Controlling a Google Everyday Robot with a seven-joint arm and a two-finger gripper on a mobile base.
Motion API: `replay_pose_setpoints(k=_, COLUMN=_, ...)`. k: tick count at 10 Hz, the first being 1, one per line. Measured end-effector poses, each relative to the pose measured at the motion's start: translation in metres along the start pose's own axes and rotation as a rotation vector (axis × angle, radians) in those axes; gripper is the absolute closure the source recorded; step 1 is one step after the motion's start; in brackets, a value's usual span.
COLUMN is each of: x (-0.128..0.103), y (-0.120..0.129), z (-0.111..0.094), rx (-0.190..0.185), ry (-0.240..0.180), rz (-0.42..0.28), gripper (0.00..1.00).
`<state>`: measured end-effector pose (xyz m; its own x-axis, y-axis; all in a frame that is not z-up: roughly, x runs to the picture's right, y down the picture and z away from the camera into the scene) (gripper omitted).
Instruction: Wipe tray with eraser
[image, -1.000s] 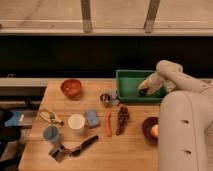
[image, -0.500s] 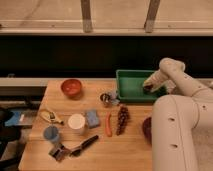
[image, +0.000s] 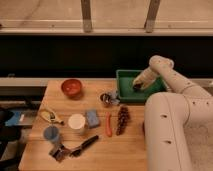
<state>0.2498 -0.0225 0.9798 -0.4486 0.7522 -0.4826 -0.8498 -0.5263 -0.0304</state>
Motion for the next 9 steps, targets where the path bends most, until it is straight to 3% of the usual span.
replay_pose_setpoints(k=2, x=0.026, y=0.007, z=-0.006, rx=-0.009, ry=0.023, rz=-0.050, gripper=1.00)
replay_pose_setpoints(k=4, x=0.035, y=-0.008, z=-0.012, rx=0.010, ry=0.024, rz=-0.048, gripper=1.00)
replay_pose_setpoints(k=6, x=0.028, y=-0.040, z=-0.022, rx=0.058, ry=-0.002, rz=-0.014, gripper=1.00)
replay_pose_setpoints(k=9, x=-0.011, y=-0.078, z=-0.026, rx=0.100, ry=-0.043, rz=0.064, gripper=1.00)
